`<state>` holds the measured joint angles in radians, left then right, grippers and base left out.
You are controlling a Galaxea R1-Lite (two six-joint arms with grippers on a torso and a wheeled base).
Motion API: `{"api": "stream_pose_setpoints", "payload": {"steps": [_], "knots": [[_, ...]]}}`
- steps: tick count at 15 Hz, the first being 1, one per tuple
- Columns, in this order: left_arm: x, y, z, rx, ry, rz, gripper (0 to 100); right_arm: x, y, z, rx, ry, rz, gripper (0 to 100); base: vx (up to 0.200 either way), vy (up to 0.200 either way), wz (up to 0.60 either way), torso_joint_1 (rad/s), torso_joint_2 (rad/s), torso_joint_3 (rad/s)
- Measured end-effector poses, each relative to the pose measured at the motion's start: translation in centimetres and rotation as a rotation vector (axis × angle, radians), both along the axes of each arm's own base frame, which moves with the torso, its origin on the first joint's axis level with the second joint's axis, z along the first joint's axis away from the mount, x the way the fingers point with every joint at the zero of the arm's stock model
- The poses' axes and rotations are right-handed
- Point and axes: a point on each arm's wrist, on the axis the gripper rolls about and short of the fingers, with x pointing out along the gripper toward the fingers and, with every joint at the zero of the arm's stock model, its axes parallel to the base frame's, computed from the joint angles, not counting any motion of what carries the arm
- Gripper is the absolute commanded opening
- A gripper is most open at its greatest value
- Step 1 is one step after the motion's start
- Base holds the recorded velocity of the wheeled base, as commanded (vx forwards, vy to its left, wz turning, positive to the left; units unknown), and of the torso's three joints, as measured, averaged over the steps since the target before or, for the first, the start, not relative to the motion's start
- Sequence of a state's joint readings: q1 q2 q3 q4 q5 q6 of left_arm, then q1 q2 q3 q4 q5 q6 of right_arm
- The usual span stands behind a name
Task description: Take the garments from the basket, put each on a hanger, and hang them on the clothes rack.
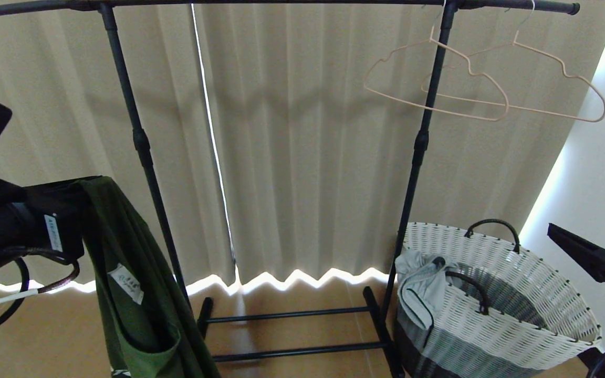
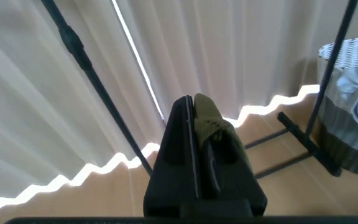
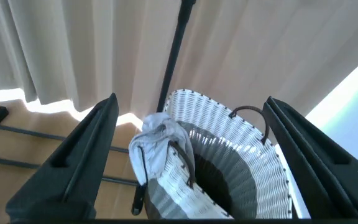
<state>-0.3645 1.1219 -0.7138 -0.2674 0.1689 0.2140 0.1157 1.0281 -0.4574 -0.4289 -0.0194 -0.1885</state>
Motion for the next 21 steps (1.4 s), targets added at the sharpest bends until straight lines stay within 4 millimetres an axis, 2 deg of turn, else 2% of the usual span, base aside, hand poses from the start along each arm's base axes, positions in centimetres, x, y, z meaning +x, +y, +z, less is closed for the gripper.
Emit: {"api": "stream_pose_setpoints", "payload": {"steps": [3,9,13,21], "knots": [[-0.6,0.5,-0.2,-0.009,-0.002,-0.014,0,-1.0,-0.3,-0.7,-0.075,-0.004,-0.035,100,0.000,0.000,0.00,0.000,0.00,0.000],[-1.6,0.9,-0.9,-0.002,-0.001,-0.019,0,-1.3,-0.5,-0.7,-0.083,-0.011,-0.065,100,0.000,0.000,0.00,0.002,-0.01,-0.004],[-2.7,1.2,-1.6,0.003,-0.001,-0.044,0,-1.4,-0.5,-0.5,-0.081,-0.018,-0.064,100,0.000,0.000,0.00,0.070,-0.24,-0.236],[-3.6,1.5,-1.8,0.038,-0.025,-0.062,0,-1.2,-0.4,-0.2,-0.080,-0.024,-0.063,100,0.000,0.000,0.00,0.180,-0.50,-0.292]]}}
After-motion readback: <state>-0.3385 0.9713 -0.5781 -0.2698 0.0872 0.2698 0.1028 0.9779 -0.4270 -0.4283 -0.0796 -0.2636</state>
